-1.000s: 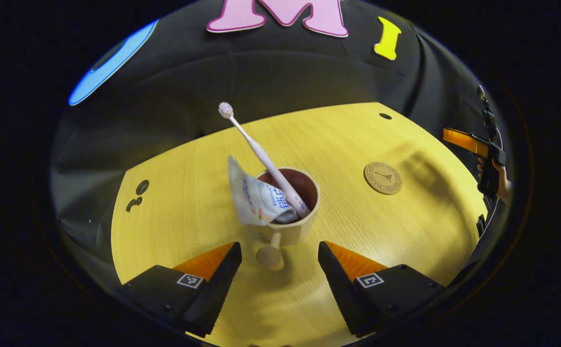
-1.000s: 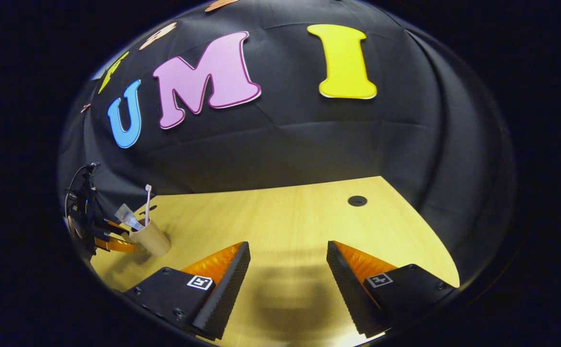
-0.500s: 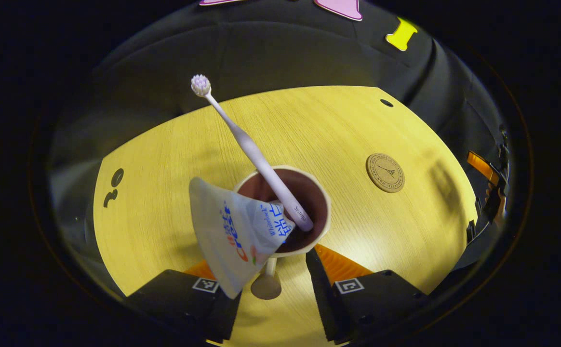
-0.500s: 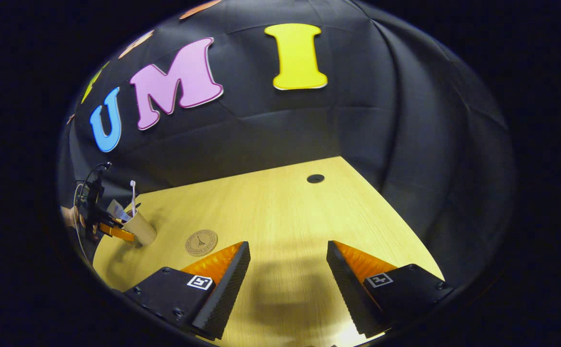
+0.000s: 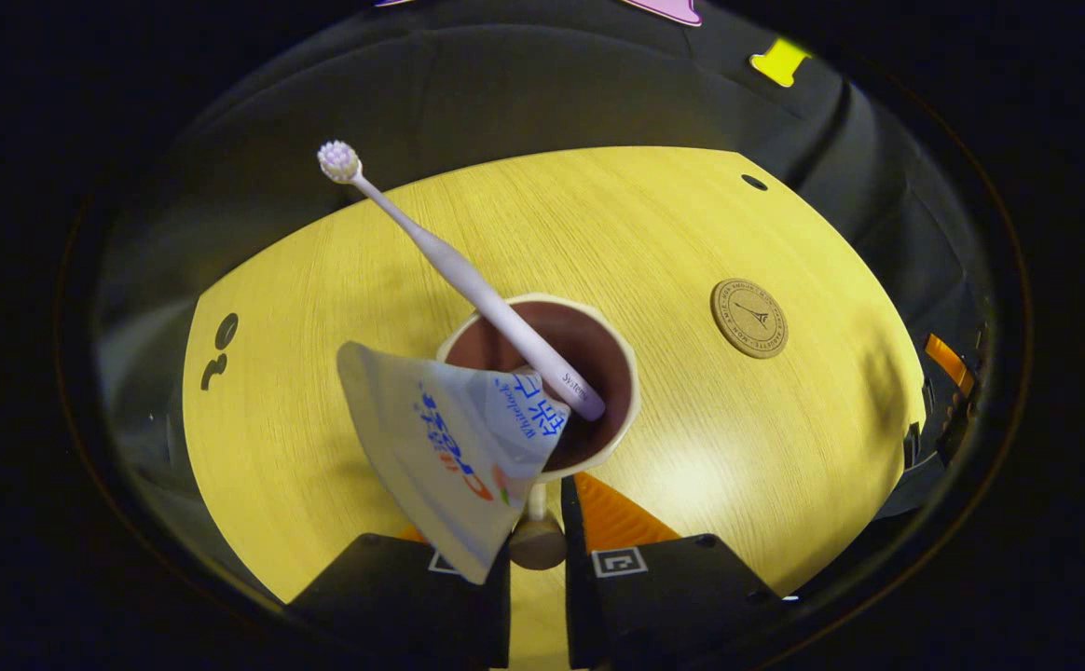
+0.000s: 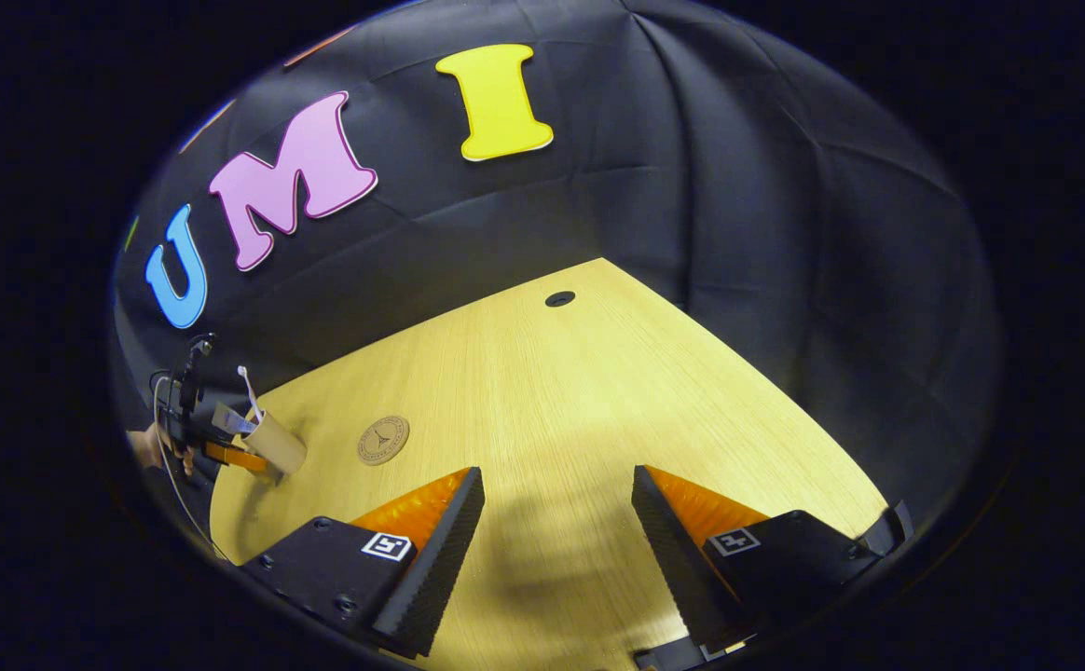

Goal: Put the toothbrush and toothpaste on the desktop into the cup, then pick up the cup and place it on the coaster on the desktop.

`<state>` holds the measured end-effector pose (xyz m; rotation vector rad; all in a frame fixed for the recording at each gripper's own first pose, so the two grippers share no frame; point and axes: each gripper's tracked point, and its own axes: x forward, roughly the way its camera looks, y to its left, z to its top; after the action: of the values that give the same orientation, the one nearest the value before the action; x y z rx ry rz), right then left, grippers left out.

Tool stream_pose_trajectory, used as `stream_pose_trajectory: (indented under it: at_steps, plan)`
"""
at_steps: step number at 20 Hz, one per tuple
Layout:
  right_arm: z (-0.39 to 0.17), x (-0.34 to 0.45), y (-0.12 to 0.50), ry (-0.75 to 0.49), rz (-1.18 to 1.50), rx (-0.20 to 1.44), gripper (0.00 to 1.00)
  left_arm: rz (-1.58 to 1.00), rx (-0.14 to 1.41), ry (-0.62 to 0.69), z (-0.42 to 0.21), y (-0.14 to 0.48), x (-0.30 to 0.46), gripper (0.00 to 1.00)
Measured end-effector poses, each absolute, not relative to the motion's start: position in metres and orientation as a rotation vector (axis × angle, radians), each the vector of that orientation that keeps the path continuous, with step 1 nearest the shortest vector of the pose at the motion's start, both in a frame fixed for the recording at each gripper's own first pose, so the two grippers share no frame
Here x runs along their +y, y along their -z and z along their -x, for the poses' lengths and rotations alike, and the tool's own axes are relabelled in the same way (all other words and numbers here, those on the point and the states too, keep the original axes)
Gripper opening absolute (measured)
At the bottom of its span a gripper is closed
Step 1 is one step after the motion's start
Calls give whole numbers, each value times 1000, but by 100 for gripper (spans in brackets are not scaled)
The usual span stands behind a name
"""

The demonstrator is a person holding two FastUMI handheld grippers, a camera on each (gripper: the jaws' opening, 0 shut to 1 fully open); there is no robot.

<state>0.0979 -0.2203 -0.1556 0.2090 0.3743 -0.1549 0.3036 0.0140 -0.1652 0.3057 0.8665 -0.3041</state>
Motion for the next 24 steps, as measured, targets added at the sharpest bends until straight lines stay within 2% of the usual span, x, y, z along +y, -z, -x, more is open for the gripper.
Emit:
stream_pose_trajectory:
  at_steps: [7, 12, 20, 24]
  plan:
    - [-106, -203, 133, 124, -203, 343, 98, -207, 808, 214, -308, 165, 0, 17]
    - [-105, -196, 132, 108, -192, 350, 98, -168, 768, 191, -317, 163, -12, 16]
    - [-108, -199, 131, 118, -197, 350, 98, -223, 685, 268, -326, 116, -42, 16]
    - [-105, -199, 131, 113, -194, 358, 98, -285, 658, 384, -336, 106, -104, 16]
